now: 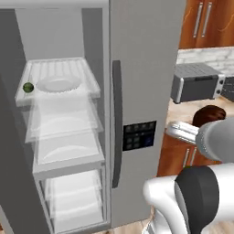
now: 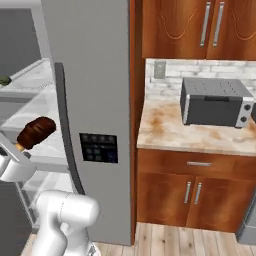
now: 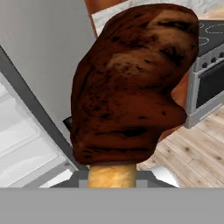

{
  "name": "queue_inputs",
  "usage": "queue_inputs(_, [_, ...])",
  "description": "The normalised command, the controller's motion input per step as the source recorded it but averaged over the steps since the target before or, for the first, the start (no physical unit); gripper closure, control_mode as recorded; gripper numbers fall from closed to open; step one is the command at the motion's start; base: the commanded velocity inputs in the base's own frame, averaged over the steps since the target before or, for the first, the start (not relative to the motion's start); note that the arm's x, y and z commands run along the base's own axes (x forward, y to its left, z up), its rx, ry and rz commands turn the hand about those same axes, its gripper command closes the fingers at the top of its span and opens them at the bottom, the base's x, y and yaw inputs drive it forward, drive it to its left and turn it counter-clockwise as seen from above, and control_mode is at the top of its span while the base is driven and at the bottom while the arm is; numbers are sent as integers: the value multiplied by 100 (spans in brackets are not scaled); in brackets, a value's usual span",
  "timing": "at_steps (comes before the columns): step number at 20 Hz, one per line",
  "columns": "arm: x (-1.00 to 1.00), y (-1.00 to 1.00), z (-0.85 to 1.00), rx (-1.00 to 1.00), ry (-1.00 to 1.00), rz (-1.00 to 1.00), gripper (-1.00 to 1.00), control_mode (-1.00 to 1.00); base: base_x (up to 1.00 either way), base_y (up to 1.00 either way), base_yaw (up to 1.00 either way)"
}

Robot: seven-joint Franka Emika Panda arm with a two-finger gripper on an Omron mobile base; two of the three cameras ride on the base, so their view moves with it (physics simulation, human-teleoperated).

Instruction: Retrieve the steak from the fridge and place it on the cutting board.

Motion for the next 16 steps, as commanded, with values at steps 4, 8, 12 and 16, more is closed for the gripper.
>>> queue_inputs(4, [0,0,0,0,0,0,100,100,-61,62,59])
queue_inputs(8, [0,0,0,0,0,0,100,100,-73,37,58])
queue_inputs(12, [0,0,0,0,0,0,100,100,-62,17,53])
queue_inputs(16, [0,0,0,0,0,0,100,100,-54,40,37])
